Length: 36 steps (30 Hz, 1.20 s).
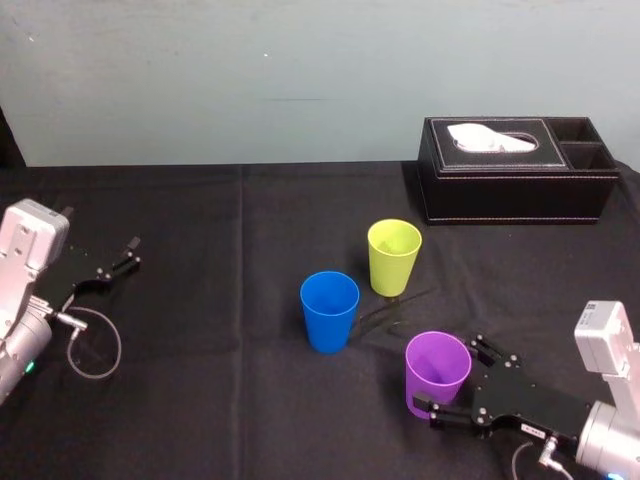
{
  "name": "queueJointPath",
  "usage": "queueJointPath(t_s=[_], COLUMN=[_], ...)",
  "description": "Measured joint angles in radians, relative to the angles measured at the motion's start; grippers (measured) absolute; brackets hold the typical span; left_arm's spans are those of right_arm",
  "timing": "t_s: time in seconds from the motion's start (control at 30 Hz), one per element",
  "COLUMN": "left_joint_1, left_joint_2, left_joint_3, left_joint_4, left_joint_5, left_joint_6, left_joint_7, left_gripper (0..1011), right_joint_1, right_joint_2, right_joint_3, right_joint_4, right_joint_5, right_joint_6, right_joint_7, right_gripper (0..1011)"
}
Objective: Stack the three plastic cups sequentially using one hand.
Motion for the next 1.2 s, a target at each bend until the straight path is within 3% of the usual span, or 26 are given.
queueJointPath(t_s=[0.4,0.77,1.2], left_joint_1=[0.000,0.000,0.000], left_joint_2=[0.000,0.000,0.000], left_joint_3=[0.000,0.000,0.000], left_joint_4=[0.000,0.000,0.000], left_joint_5=[0.000,0.000,0.000], left_joint_6=[0.000,0.000,0.000], left_joint_7=[0.000,0.000,0.000], left_gripper=[1010,1010,1010], right_joint_1=[0.007,0.005,0.004], right_joint_2=[-0.002,-0.002,-0.001], right_joint_3=[-0.006,-0.003,-0.002], right_joint_4=[0.002,0.001,0.000], right_joint_5=[-0.004,-0.003,-0.001], right_joint_6=[0.010,0.006,0.005], right_joint_7=[-0.003,-0.002,-0.002], right_gripper=[994,765,724])
